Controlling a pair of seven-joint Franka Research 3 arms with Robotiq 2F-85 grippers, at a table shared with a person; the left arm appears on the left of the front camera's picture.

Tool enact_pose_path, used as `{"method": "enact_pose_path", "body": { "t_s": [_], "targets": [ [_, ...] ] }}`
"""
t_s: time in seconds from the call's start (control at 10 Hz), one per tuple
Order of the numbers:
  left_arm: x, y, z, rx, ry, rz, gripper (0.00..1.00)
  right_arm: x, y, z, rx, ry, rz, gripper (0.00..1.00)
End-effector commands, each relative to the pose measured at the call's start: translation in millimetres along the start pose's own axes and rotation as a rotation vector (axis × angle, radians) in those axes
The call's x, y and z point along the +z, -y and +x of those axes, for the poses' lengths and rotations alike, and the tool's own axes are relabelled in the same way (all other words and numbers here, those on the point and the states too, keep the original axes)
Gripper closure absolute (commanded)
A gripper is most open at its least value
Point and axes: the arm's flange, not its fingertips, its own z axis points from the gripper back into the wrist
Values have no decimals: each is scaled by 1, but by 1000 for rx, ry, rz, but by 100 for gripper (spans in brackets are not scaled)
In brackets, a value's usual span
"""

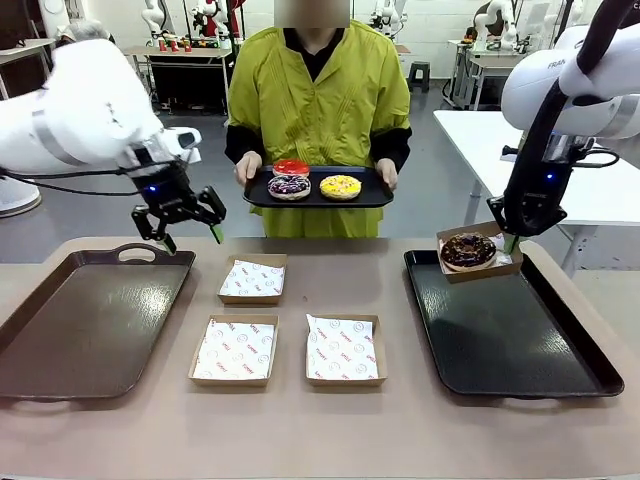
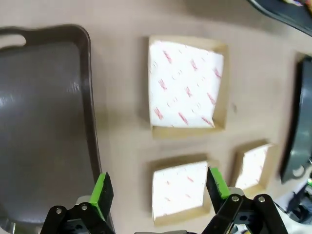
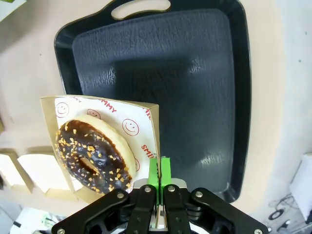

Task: Individually package the donuts and arrange them on the tray.
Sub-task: Place the picked Paper togo box on the Handle tray while simultaneously picking up another Paper togo box from the table with the other hand.

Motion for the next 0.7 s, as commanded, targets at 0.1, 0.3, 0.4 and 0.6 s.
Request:
{"method": "enact_pose_path", "body": {
  "t_s": [0.1, 0.3, 0.4, 0.6],
  "targets": [
    [-32, 19, 31, -16, 71, 132, 0, 4, 1, -2, 0, -1, 0, 98],
    [-53, 20, 36, -103, 126, 116, 0, 4, 1, -2, 0, -1, 0, 98],
    [-47, 17, 33, -117, 122, 48, 0, 4, 1, -2, 0, -1, 0, 98],
    [-50, 17, 32, -80, 84, 122, 0, 4, 1, -2, 0, -1, 0, 98]
  ]
}}
